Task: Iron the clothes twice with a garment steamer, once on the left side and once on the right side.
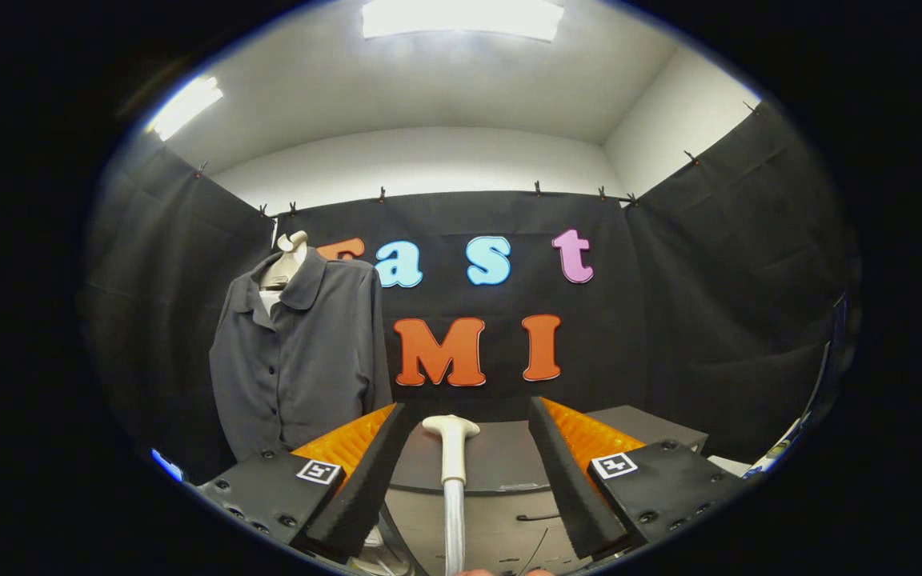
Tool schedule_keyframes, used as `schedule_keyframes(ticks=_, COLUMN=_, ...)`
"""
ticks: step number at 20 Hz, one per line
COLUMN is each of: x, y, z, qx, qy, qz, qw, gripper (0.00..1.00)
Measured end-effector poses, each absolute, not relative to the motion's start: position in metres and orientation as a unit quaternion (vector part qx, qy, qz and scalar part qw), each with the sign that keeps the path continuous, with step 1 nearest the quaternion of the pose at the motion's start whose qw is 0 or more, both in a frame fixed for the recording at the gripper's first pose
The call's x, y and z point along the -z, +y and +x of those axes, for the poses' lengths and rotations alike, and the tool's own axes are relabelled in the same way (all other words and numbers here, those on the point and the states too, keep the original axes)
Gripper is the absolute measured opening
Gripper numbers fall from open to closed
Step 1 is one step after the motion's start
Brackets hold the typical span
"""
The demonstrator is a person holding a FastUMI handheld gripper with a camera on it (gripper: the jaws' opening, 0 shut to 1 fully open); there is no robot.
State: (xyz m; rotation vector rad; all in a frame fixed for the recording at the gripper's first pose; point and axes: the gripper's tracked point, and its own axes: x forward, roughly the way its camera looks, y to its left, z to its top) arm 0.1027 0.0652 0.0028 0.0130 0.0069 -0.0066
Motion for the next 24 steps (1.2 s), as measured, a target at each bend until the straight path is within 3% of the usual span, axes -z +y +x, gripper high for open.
schedule_keyframes(ticks=9, x=-0.008, y=0.086, z=0.203, qx=-0.043, qy=0.036, qz=0.003, qw=0.998, gripper=0.98)
schedule_keyframes(ticks=18, x=0.116, y=0.073, z=0.333, qx=-0.025, qy=0.209, qz=-0.001, qw=0.978, gripper=0.98)
schedule_keyframes(ticks=24, x=0.176, y=0.073, z=0.355, qx=-0.024, qy=0.271, qz=-0.001, qw=0.962, gripper=0.98)
